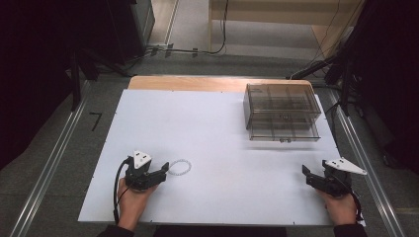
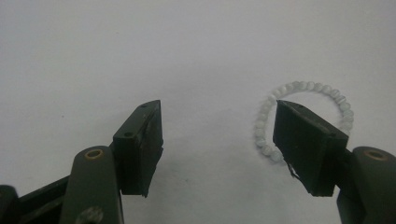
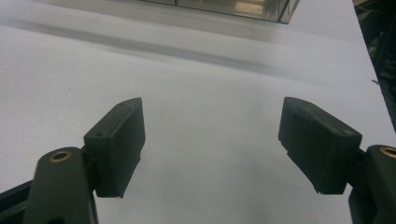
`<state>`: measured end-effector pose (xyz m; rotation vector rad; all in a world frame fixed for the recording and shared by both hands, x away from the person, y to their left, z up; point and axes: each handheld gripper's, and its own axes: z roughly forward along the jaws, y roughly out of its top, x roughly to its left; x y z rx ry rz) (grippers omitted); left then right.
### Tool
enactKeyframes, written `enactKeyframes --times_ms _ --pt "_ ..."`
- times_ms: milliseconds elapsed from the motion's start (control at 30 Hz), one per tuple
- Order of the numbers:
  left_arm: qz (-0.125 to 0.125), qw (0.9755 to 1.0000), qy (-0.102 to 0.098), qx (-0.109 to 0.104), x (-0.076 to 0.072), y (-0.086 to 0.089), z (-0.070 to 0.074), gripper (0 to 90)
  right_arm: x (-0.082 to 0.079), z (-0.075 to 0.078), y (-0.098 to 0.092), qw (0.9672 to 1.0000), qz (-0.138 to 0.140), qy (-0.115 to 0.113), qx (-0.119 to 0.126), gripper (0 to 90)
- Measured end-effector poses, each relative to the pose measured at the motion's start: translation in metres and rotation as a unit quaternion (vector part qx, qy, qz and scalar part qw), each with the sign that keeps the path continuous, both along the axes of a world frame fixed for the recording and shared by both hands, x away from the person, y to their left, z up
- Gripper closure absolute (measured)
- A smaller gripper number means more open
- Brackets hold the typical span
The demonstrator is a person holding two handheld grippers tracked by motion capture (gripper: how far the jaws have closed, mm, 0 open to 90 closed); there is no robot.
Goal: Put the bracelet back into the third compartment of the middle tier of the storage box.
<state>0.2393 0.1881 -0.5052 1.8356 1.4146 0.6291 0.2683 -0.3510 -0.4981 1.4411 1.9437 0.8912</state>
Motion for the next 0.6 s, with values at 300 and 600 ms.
enactKeyframes --times_ms 300,600 --pt "-0.011 0.9999 0.005 0.006 0.004 -0.006 -0.002 38.1 0.000 0.000 0.000 1.0000 0.001 0.000 -0.002 21.0" --pt "-0.018 0.9997 0.008 0.012 0.007 -0.013 -0.004 43.4 0.001 0.000 0.001 1.0000 0.002 0.000 -0.002 21.0"
